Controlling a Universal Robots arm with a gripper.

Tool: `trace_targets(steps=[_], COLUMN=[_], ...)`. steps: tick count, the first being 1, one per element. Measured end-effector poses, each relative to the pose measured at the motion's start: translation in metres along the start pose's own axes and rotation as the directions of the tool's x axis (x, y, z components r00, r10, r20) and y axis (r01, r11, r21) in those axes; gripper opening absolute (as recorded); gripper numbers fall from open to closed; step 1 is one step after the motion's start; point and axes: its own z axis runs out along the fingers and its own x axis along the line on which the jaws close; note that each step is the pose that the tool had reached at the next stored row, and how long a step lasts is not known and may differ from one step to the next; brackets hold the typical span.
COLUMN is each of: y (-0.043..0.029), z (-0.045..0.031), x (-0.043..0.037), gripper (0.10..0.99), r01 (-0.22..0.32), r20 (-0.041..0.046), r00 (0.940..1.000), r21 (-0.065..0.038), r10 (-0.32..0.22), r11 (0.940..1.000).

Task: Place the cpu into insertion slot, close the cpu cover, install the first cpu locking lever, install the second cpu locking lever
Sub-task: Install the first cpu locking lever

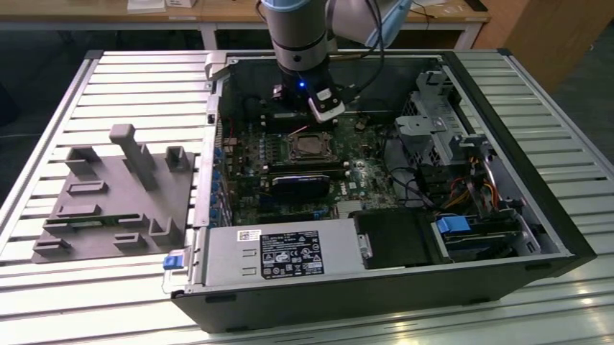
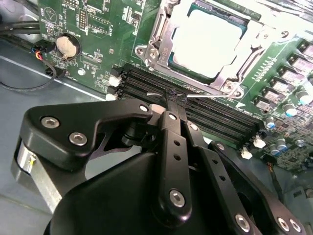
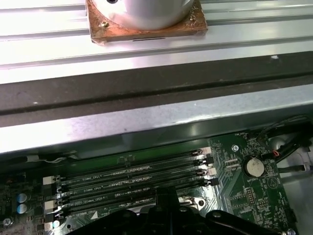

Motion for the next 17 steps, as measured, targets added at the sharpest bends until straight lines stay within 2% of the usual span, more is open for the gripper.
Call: trace_targets(steps=[3,9,15,17], y=[-0.0005,-0.0015,-0.0016,-0.0018], z=[0.0013,0.0048,0.0051,0.0056], x=[0.0005,0.0010,0.0012,0.0018], gripper=[0.102,0.102,0.102,0.102], r01=[0.003,0.011,0.012,0.006], r20=[0.0120,0.0424,0.0436,0.0466], r00=[0.9999,0.9990,0.9990,0.9989], r21=[-0.003,-0.009,-0.009,-0.008], r10=[-0.003,-0.011,-0.011,-0.006], r11=[1.0000,0.9999,0.9999,1.0000])
